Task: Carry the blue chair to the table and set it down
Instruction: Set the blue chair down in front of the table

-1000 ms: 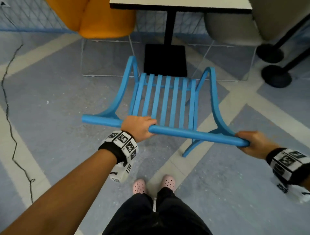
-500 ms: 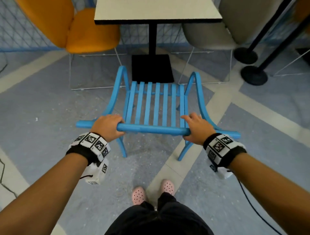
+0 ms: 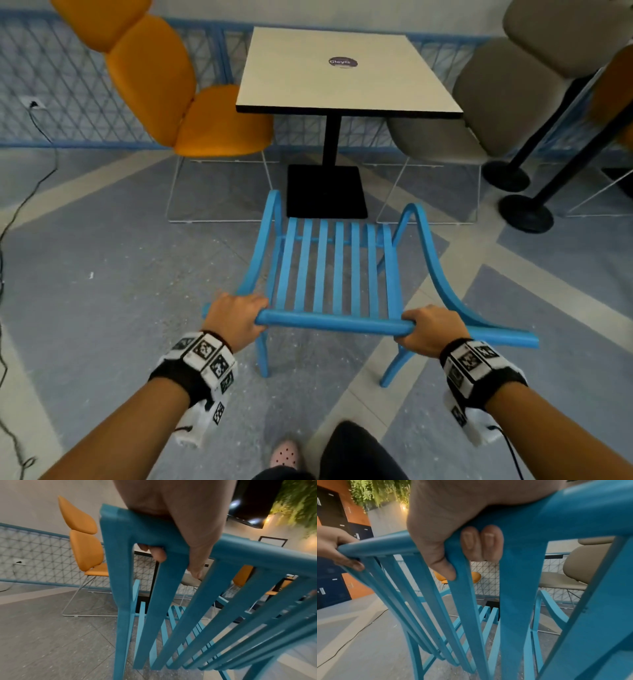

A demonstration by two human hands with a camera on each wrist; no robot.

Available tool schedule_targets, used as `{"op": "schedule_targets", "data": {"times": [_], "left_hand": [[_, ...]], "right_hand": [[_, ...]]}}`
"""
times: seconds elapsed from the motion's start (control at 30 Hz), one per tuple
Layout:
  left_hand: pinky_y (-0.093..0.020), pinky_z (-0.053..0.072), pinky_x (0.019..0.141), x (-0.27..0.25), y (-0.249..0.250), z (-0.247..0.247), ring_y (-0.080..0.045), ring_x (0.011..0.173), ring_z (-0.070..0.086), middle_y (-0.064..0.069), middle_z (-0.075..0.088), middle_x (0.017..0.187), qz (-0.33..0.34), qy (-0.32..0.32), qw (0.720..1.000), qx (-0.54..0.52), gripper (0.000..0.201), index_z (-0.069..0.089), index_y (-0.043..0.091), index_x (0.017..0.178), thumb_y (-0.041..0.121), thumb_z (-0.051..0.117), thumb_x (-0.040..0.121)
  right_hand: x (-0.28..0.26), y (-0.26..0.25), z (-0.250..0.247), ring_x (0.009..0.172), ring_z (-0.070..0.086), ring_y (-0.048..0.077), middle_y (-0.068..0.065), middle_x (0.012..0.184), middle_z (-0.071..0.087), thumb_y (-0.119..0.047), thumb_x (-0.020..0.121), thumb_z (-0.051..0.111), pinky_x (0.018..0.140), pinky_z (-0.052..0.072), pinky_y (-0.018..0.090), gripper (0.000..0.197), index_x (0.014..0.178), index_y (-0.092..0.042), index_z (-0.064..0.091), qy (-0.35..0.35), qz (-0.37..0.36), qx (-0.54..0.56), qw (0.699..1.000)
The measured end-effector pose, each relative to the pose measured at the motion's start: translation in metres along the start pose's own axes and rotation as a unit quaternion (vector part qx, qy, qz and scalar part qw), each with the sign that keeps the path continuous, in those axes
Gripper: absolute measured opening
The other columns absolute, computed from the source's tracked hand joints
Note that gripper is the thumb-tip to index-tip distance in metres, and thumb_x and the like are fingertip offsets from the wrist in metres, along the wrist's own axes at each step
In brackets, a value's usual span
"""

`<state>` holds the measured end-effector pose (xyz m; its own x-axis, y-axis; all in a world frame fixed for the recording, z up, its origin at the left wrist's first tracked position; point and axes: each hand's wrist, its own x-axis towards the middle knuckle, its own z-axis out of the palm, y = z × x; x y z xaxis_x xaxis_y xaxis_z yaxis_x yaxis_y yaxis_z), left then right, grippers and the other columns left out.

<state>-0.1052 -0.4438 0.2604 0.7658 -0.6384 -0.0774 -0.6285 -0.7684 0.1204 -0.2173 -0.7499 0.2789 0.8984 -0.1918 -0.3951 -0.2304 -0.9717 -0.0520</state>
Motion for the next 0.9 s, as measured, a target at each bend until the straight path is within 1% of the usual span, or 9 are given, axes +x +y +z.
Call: {"op": "schedule_targets", "data": {"times": [0.07, 0.17, 0.43, 0.53, 0.6, 0.7, 0.77, 0.83, 0.9], "left_hand": [[-0.022, 0.046, 0.033, 0.004, 0.006, 0.000, -0.016, 0.035, 0.060, 0.006, 0.064, 0.048, 0.018, -0.004, 1.000, 0.012, 0.023, 0.052, 0.026, 0.057, 0.041, 0.064, 0.045], [-0.014, 0.037, 0.027, 0.018, 0.012, -0.002, -0.007, 0.031, 0.054, 0.015, 0.062, 0.048, 0.043, -0.017, 0.999, 0.023, 0.024, 0.052, 0.032, 0.056, 0.046, 0.064, 0.041], [-0.018, 0.042, 0.029, 0.088, 0.009, 0.004, -0.010, 0.033, 0.057, 0.013, 0.065, 0.052, 0.020, -0.006, 1.000, 0.004, 0.021, 0.055, 0.030, 0.062, 0.045, 0.060, 0.047], [-0.021, 0.044, 0.028, 0.121, 0.002, 0.002, -0.011, 0.035, 0.059, 0.016, 0.065, 0.054, -0.011, 0.005, 1.000, 0.007, 0.028, 0.052, 0.030, 0.064, 0.046, 0.061, 0.044], [-0.023, 0.046, 0.029, 0.141, 0.001, -0.004, -0.011, 0.036, 0.060, 0.019, 0.065, 0.056, -0.030, 0.006, 0.999, 0.018, 0.031, 0.053, 0.032, 0.066, 0.045, 0.068, 0.043], [-0.020, 0.046, 0.031, 0.171, 0.004, -0.015, -0.009, 0.039, 0.062, 0.020, 0.068, 0.057, -0.066, -0.005, 0.997, 0.028, 0.039, 0.059, 0.038, 0.063, 0.037, 0.085, 0.034], [-0.018, 0.046, 0.031, 0.189, 0.007, -0.019, -0.010, 0.038, 0.062, 0.016, 0.068, 0.055, -0.102, -0.007, 0.994, 0.039, 0.039, 0.061, 0.037, 0.060, 0.035, 0.088, 0.032], [-0.024, 0.050, 0.035, 0.205, 0.007, -0.019, -0.016, 0.041, 0.065, 0.008, 0.070, 0.057, -0.128, -0.007, 0.991, 0.038, 0.035, 0.063, 0.032, 0.060, 0.031, 0.090, 0.037], [-0.033, 0.057, 0.053, 0.220, 0.007, -0.022, -0.024, 0.061, 0.071, 0.000, 0.074, 0.075, -0.147, -0.025, 0.989, 0.005, 0.022, 0.067, 0.025, 0.072, 0.027, 0.082, 0.056]], "right_hand": [[-0.001, 0.010, -0.001, 0.083, 0.064, 0.023, -0.003, 0.071, 0.055, -0.047, 0.075, 0.056, 0.071, 0.050, 0.032, 0.026, 0.088, -0.026, 0.065, -0.004, -0.003, -0.010, 1.000], [0.007, 0.022, -0.007, 0.076, 0.062, 0.023, -0.003, 0.069, 0.053, -0.048, 0.075, 0.055, 0.072, 0.050, 0.031, 0.027, 0.086, -0.025, 0.065, -0.009, -0.008, -0.026, 1.000], [0.071, 0.054, -0.041, 0.077, 0.064, 0.026, 0.002, 0.073, 0.065, -0.040, 0.075, 0.055, 0.064, 0.040, 0.028, 0.027, 0.093, -0.024, 0.067, 0.006, -0.024, -0.028, 0.999], [0.107, 0.066, -0.050, 0.070, 0.067, 0.033, 0.010, 0.069, 0.073, -0.038, 0.066, 0.053, 0.057, 0.040, 0.032, 0.027, 0.079, -0.021, 0.070, 0.032, -0.050, -0.003, 0.998], [0.131, 0.075, -0.059, 0.065, 0.067, 0.032, 0.006, 0.062, 0.071, -0.037, 0.065, 0.051, 0.054, 0.038, 0.031, 0.026, 0.075, -0.021, 0.069, 0.061, -0.083, -0.004, 0.995], [0.161, 0.083, -0.076, 0.088, 0.065, 0.027, -0.001, 0.069, 0.062, -0.033, 0.079, 0.050, 0.066, 0.042, 0.032, 0.025, 0.097, -0.024, 0.065, 0.010, -0.100, -0.010, 0.995], [0.180, 0.088, -0.086, 0.092, 0.064, 0.025, 0.000, 0.083, 0.068, -0.033, 0.080, 0.050, 0.076, 0.049, 0.033, 0.028, 0.104, -0.026, 0.063, 0.015, -0.105, -0.016, 0.994], [0.195, 0.091, -0.095, 0.091, 0.064, 0.023, 0.001, 0.096, 0.072, -0.033, 0.081, 0.050, 0.079, 0.050, 0.032, 0.027, 0.105, -0.027, 0.063, 0.022, -0.108, -0.017, 0.994], [0.208, 0.096, -0.098, 0.088, 0.065, 0.021, 0.001, 0.093, 0.073, -0.032, 0.080, 0.053, 0.078, 0.050, 0.032, 0.024, 0.101, -0.028, 0.064, 0.032, -0.107, 0.001, 0.994]]}}
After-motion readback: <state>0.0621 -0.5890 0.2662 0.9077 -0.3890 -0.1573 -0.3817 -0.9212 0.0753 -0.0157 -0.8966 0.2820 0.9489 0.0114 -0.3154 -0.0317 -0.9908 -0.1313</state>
